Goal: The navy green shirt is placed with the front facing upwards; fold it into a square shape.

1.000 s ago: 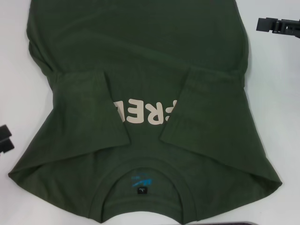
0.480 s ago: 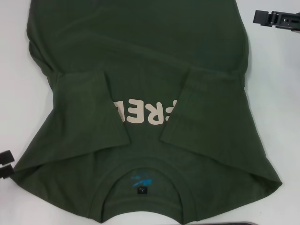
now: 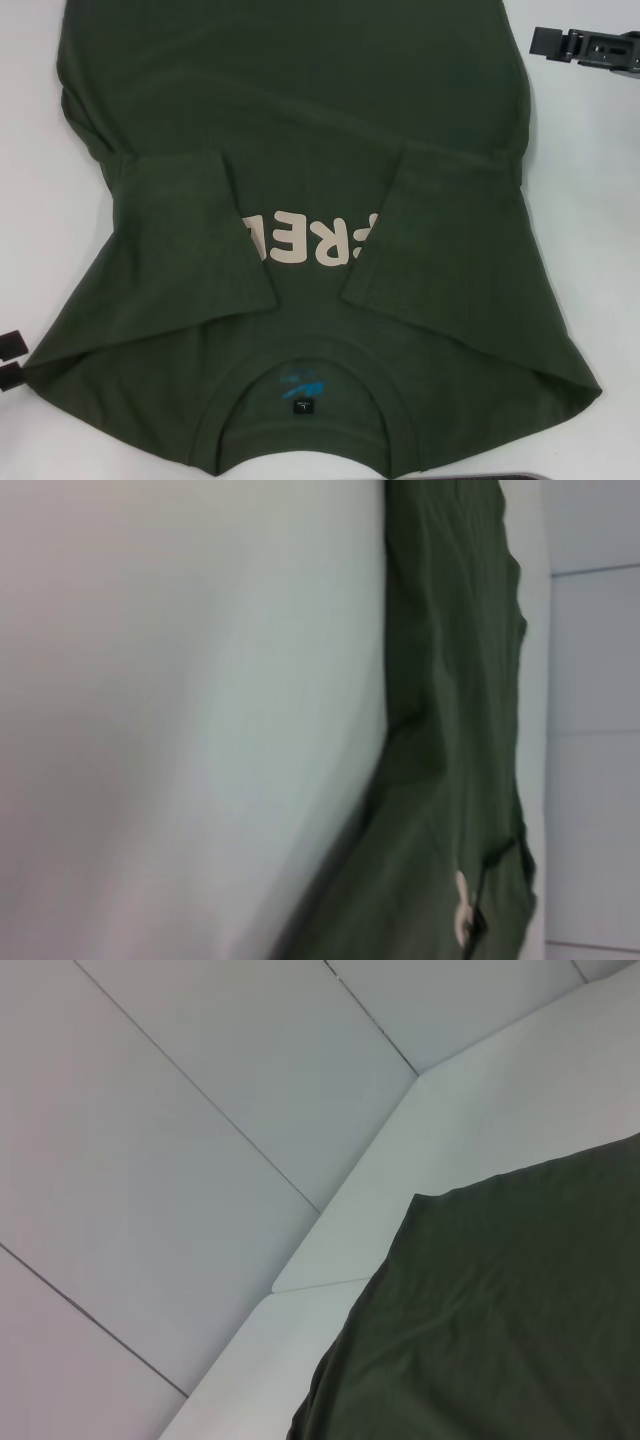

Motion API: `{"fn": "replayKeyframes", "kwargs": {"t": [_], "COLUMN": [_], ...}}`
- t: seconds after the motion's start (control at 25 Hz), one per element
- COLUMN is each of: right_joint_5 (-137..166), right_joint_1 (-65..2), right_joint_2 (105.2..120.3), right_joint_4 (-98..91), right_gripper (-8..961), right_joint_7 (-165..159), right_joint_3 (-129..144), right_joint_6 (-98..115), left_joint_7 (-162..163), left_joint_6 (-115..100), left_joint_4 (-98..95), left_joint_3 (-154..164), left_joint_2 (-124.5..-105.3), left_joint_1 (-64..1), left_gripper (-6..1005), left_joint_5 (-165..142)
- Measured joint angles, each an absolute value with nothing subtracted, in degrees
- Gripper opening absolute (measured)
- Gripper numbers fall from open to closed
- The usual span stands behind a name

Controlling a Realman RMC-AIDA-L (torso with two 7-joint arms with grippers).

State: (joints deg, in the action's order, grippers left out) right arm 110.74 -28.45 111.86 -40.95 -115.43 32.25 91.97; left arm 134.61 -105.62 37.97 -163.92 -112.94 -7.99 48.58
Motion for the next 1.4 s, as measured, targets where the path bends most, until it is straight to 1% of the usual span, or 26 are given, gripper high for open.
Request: {"fn": "replayKeyframes", "kwargs": {"t": [0.44,0.56,0.72,0.84,0.92,1.12,1.16,1.28,1.4], "right_joint_5": [110.63,110.69,110.72,110.74,110.75,110.74,110.74,110.74,110.73], "right_joint_1": [-28.04,-28.04,-28.14,-28.32,-28.37,-28.42,-28.47,-28.62,-28.64], "right_joint_2": [112.06,112.10,112.16,112.17,112.16,112.15,112.15,112.18,112.19], "right_joint_4": [-40.15,-40.06,-40.06,-40.06,-40.06,-40.08,-40.08,-40.08,-40.08], "right_gripper": [836,836,836,836,836,836,836,836,836], "right_joint_7": [-115.60,-115.62,-115.63,-115.65,-115.65,-115.63,-115.56,-115.43,-115.42], "right_joint_3": [32.18,32.18,32.19,32.30,32.31,32.18,32.17,32.24,32.31], "right_joint_6": [90.82,90.47,90.38,90.38,90.38,90.39,90.39,90.41,90.43], "left_joint_7": [131.85,129.63,128.00,127.97,128.52,130.41,130.75,131.59,129.09], "left_joint_6": [-103.86,-104.09,-104.25,-104.50,-105.24,-108.11,-108.42,-108.84,-108.95], "left_joint_4": [37.97,37.71,36.87,36.61,36.47,32.00,31.48,31.96,34.32], "left_joint_3": [-164.74,-164.81,-164.80,-164.80,-164.79,-164.79,-164.79,-164.80,-164.08], "left_joint_2": [-112.65,-112.98,-113.95,-114.03,-113.47,-111.08,-110.86,-110.72,-111.18], "left_joint_1": [-7.56,-7.54,-7.83,-7.82,-7.59,-7.44,-7.47,-7.54,-7.46], "left_gripper": [552,552,552,552,552,552,552,552,552], "left_joint_5": [48.63,49.14,49.35,50.23,50.37,50.56,50.66,50.75,50.24]}}
